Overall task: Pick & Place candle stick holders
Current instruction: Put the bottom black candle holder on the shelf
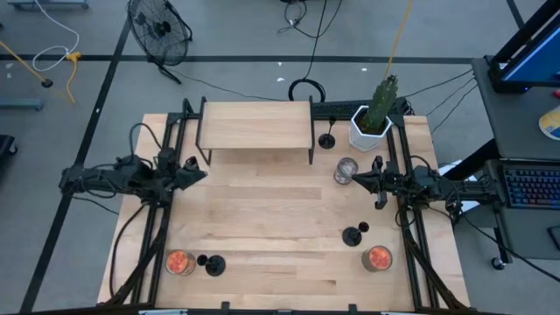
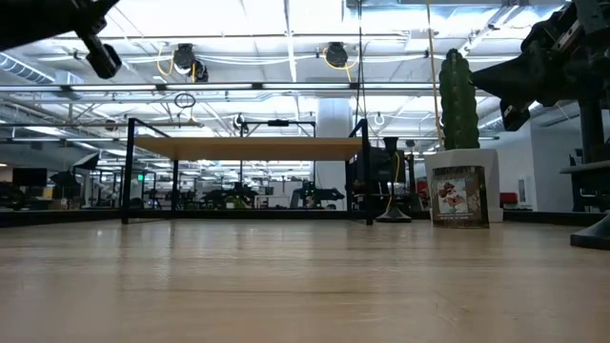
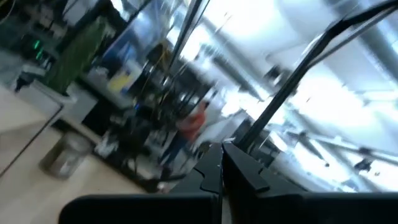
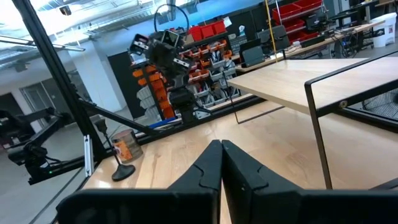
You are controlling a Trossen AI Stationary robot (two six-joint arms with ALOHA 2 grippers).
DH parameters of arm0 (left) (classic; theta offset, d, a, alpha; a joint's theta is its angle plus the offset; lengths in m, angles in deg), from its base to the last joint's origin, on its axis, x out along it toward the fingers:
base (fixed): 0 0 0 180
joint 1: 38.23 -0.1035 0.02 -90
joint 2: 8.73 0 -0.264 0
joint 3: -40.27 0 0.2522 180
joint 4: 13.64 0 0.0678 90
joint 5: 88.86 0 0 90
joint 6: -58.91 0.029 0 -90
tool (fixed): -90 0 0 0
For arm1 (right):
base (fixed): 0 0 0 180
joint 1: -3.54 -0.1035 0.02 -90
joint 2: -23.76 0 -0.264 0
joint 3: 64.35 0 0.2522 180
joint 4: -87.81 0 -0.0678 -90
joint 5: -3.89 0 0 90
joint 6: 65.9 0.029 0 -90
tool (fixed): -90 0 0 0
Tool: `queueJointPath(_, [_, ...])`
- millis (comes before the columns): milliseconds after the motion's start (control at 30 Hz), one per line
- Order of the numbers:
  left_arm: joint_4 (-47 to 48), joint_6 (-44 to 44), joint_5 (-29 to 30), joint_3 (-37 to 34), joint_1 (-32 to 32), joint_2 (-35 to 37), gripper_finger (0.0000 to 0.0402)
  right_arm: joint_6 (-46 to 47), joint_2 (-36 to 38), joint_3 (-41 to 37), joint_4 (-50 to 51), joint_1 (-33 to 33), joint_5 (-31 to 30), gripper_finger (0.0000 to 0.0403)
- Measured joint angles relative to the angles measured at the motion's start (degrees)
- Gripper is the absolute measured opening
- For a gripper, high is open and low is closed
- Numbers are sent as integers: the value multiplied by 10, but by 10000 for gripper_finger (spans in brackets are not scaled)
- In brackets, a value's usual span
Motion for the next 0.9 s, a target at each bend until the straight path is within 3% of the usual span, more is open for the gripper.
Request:
queueJointPath(267, [251, -37, 24, 192, 78, -218, 17, 0, 0, 0, 0, 0, 0, 0])
queueJointPath(467, [457, -162, -37, 339, 134, -364, 17, 0, 0, 0, 0, 0, 0, 0])
queueJointPath(600, [557, -223, -69, 427, 178, -432, 17, 0, 0, 0, 0, 0, 0, 0])
queueJointPath(733, [652, -303, -45, 512, 219, -475, 17, -5, 0, 0, 0, 0, 0, 0])
queueJointPath(900, [695, -380, -17, 581, 265, -533, 17, -29, 0, 0, 0, 0, 0, 0])
